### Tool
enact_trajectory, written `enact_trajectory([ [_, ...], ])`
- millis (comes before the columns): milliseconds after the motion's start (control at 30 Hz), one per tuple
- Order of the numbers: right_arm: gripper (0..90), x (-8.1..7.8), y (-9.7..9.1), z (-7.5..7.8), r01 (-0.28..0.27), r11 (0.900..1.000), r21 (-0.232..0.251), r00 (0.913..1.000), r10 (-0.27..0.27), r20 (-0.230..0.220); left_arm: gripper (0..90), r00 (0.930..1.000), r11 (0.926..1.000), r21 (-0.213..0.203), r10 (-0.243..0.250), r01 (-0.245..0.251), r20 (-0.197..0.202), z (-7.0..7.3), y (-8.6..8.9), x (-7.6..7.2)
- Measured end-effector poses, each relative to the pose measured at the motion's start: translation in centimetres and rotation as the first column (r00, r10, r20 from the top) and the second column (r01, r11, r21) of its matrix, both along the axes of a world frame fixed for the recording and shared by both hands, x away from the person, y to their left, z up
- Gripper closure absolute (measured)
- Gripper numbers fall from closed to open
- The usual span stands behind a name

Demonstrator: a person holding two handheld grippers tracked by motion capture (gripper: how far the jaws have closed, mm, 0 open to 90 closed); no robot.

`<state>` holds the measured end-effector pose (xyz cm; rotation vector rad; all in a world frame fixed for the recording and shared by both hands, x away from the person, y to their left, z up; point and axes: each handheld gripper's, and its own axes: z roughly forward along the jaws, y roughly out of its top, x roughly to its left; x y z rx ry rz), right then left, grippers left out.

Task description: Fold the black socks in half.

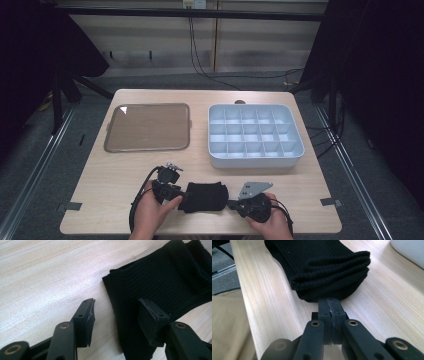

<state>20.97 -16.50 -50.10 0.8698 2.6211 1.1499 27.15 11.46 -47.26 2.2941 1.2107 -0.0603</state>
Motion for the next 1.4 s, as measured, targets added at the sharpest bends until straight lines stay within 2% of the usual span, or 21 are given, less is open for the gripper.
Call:
enact_trajectory([
  [333,89.6,0.01,-0.02,-0.01,0.000,1.0000,0.002,1.0000,0.000,-0.003,51.7,0.9999,0.9998,0.013,-0.012,0.012,-0.001,-0.29,-0.13,-0.04],
  [767,89.6,0.02,-0.01,0.00,0.000,1.0000,0.001,1.0000,0.000,-0.004,69.8,0.9995,0.9998,0.007,-0.020,0.020,-0.025,-0.35,-0.57,-0.29],
  [1400,89.7,0.05,0.08,0.00,0.001,1.0000,0.002,1.0000,-0.001,-0.004,83.2,0.9991,0.9998,0.004,-0.021,0.021,-0.036,-0.22,-0.78,-0.24],
])
